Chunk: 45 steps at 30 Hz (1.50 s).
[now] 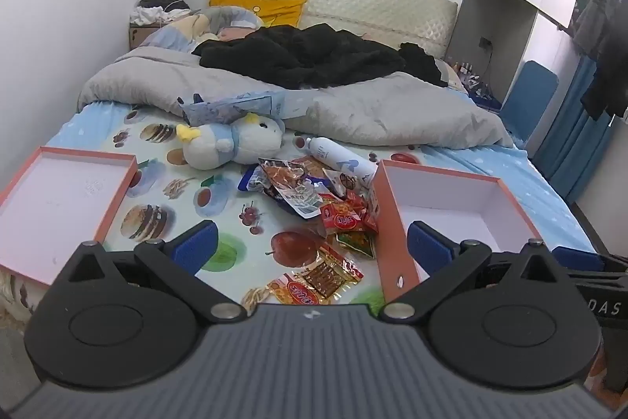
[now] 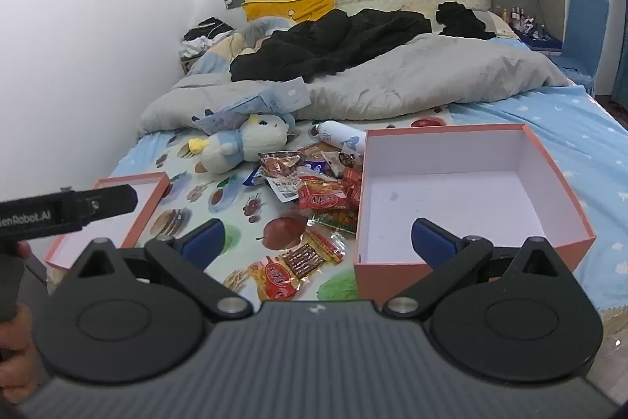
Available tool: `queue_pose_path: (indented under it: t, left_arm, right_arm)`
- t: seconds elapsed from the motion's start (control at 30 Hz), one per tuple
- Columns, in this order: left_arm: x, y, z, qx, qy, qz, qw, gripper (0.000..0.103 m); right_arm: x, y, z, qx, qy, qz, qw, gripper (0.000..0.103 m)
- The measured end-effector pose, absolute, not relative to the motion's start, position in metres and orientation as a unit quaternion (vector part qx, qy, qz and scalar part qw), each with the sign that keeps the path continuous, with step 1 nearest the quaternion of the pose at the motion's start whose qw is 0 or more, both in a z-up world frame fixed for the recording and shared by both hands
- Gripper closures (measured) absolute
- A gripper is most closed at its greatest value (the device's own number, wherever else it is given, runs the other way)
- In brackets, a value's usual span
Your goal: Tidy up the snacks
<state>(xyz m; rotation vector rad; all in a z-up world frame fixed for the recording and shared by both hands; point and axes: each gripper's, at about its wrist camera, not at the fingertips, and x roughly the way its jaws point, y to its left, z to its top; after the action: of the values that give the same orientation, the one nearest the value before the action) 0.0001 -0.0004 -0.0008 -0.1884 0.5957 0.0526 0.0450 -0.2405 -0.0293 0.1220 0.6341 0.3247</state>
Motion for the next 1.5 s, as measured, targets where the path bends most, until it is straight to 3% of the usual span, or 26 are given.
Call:
queue_pose_path:
  t: [1.5]
  left_arm:
    - [0.017, 0.0, -0.023, -0.112, 0.316, -0.015, 0.942, 0.0]
  right_arm:
    - [0.044, -0.238, -0.035, 0.059, 0.312, 0.153, 0.936, 0.0]
